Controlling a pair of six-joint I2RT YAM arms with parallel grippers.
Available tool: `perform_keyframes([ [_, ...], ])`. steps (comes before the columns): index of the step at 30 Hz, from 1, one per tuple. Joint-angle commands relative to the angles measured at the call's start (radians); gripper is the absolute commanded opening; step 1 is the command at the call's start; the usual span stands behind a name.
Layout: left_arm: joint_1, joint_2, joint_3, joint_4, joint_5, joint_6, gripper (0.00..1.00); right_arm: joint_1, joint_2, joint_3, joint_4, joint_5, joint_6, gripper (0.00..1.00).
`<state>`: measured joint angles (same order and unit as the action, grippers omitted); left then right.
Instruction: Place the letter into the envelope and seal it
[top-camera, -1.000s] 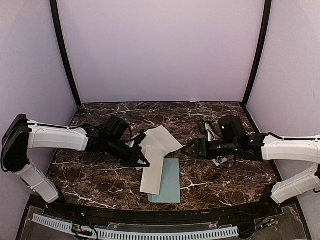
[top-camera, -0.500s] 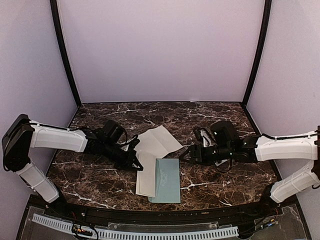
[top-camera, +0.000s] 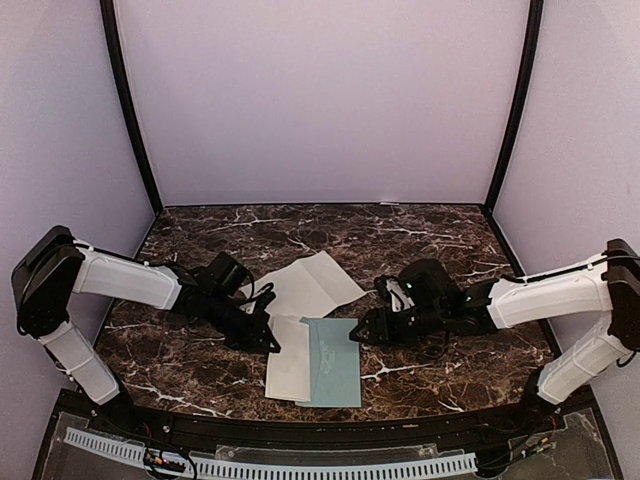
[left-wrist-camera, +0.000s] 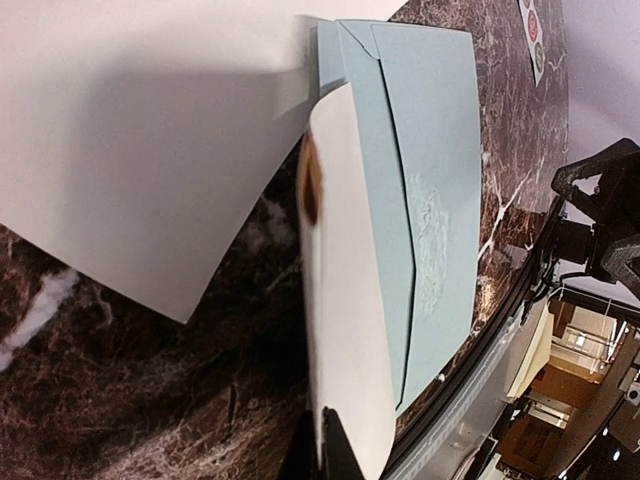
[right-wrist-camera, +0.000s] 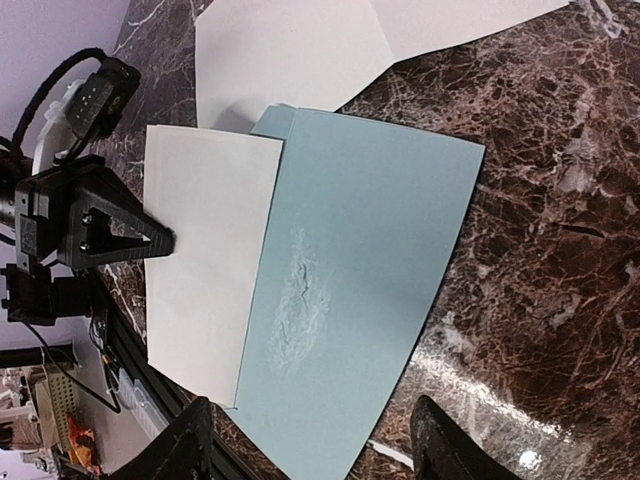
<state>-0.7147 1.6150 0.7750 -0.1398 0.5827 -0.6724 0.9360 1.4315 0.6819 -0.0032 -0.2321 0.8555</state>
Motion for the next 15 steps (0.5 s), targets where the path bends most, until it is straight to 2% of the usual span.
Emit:
perform_keyframes([
  [1, 0.008, 0.011, -0.010, 0.015, -0.009, 0.029, 0.00, 0.011, 0.027, 0.001, 0.072, 0.013, 0.029, 0.63],
  [15, 0.008, 0.030, -0.013, 0.049, 0.000, 0.022, 0.00, 0.022, 0.115, -0.011, 0.104, 0.000, 0.084, 0.53],
])
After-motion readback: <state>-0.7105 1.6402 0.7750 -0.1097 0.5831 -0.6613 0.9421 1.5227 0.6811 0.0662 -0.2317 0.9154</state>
